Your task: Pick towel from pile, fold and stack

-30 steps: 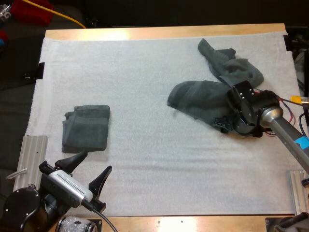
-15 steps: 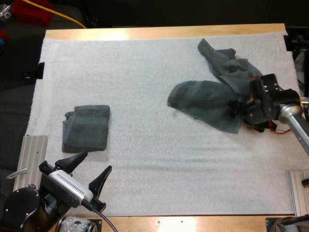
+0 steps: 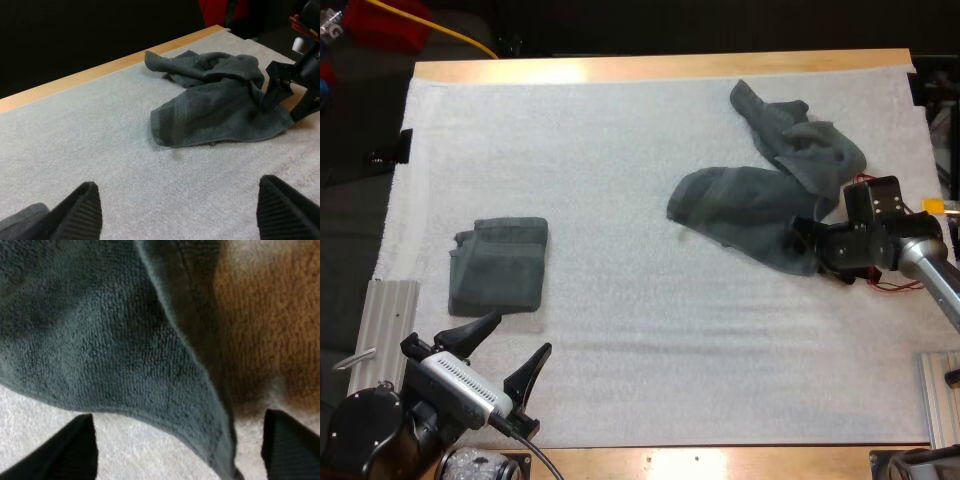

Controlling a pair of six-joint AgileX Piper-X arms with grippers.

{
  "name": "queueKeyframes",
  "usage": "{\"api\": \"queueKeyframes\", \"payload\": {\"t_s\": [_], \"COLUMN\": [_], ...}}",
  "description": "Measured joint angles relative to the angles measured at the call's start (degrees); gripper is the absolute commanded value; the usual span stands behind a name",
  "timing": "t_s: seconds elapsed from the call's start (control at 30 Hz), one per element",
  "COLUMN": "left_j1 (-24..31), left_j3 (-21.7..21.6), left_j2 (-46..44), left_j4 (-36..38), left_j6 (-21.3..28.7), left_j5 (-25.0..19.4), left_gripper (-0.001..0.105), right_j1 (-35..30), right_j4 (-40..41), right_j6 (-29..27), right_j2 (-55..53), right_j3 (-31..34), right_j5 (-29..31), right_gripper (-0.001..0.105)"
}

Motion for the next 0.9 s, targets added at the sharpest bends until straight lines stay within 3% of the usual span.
{"api": "queueKeyframes", "payload": {"t_s": [0.1,0.33,0.43,0.57,0.6,0.9], "left_j1": [0.0,0.0,0.0,0.0,0.0,0.0], "left_j3": [0.0,0.0,0.0,0.0,0.0,0.0], "left_j2": [0.0,0.0,0.0,0.0,0.0,0.0], "left_j4": [0.0,0.0,0.0,0.0,0.0,0.0], "left_j6": [0.0,0.0,0.0,0.0,0.0,0.0], "left_j5": [0.0,0.0,0.0,0.0,0.0,0.0], "left_gripper": [0.062,0.062,0.062,0.062,0.062,0.062], "right_j1": [0.0,0.0,0.0,0.0,0.0,0.4], "right_j4": [-0.7,-1.0,-1.1,-1.1,-1.1,3.3], "right_j6": [0.0,0.0,0.0,0.0,0.0,-2.6], "right_j2": [1.1,2.1,2.1,2.1,2.1,2.0], "right_j3": [0.0,0.2,0.2,0.2,0.2,0.2], "right_j5": [-0.1,-0.1,0.0,0.8,0.9,1.0], "right_gripper": [0.048,0.047,0.034,0.003,0.000,0.001]}}
